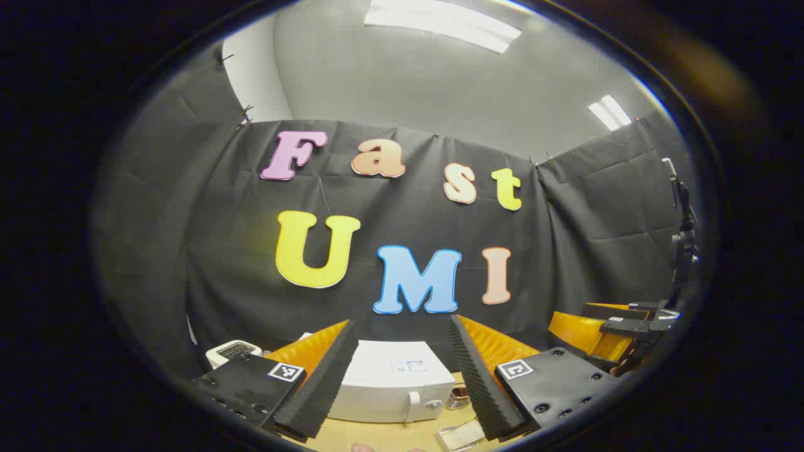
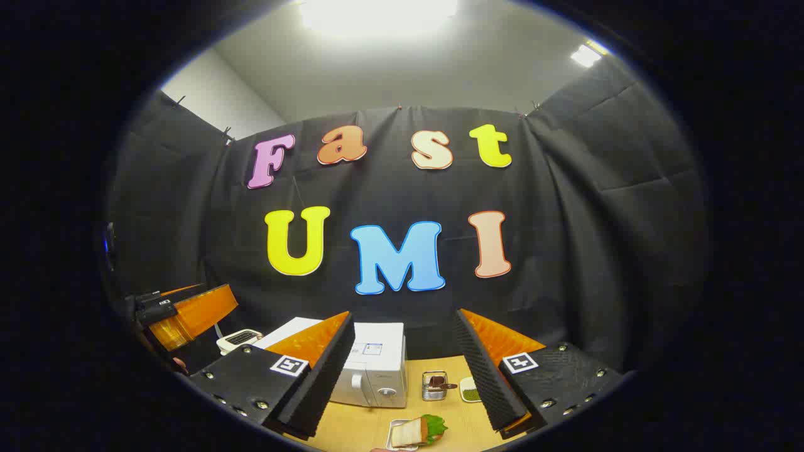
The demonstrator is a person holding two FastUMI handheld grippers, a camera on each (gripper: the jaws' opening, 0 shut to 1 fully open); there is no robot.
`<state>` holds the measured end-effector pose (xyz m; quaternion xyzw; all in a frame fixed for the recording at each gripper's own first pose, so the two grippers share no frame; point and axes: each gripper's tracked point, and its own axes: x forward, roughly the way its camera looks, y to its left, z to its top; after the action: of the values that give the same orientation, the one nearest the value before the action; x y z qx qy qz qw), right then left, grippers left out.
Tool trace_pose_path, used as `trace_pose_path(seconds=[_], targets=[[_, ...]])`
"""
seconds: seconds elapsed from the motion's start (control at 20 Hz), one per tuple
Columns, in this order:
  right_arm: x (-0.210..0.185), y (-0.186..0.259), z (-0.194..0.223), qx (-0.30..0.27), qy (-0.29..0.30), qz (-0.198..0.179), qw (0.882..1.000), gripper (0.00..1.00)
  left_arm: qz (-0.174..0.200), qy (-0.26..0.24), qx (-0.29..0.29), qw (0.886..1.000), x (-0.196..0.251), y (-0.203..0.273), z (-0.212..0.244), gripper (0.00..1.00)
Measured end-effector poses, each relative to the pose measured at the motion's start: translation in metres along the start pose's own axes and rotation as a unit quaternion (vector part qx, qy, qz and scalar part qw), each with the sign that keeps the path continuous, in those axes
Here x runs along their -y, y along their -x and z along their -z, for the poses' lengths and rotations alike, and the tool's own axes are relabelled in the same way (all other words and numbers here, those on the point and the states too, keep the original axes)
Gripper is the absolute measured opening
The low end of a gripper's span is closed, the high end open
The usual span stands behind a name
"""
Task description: Open the microwave oven with the left hand, put the food in, and close the microwave oven.
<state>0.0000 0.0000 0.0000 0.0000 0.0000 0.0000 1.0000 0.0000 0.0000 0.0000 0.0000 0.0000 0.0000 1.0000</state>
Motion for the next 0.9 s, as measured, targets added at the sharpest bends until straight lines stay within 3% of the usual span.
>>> trace_pose_path(seconds=[0.05,0.35,0.9], targets=[[0.001,0.0,0.001,-0.003,0.003,0.001,1.0,0.93,-0.004,-0.005,-0.003,1.0,-0.003,0.0,0.002,0.96],[-0.006,0.003,0.01,-0.006,0.022,-0.012,1.0,0.96,-0.017,-0.034,0.017,0.999,0.001,0.0,-0.002,0.94],[0.011,0.002,0.015,-0.013,0.03,0.002,0.999,0.96,-0.029,-0.03,0.024,0.999,-0.002,-0.003,0.009,0.96]])
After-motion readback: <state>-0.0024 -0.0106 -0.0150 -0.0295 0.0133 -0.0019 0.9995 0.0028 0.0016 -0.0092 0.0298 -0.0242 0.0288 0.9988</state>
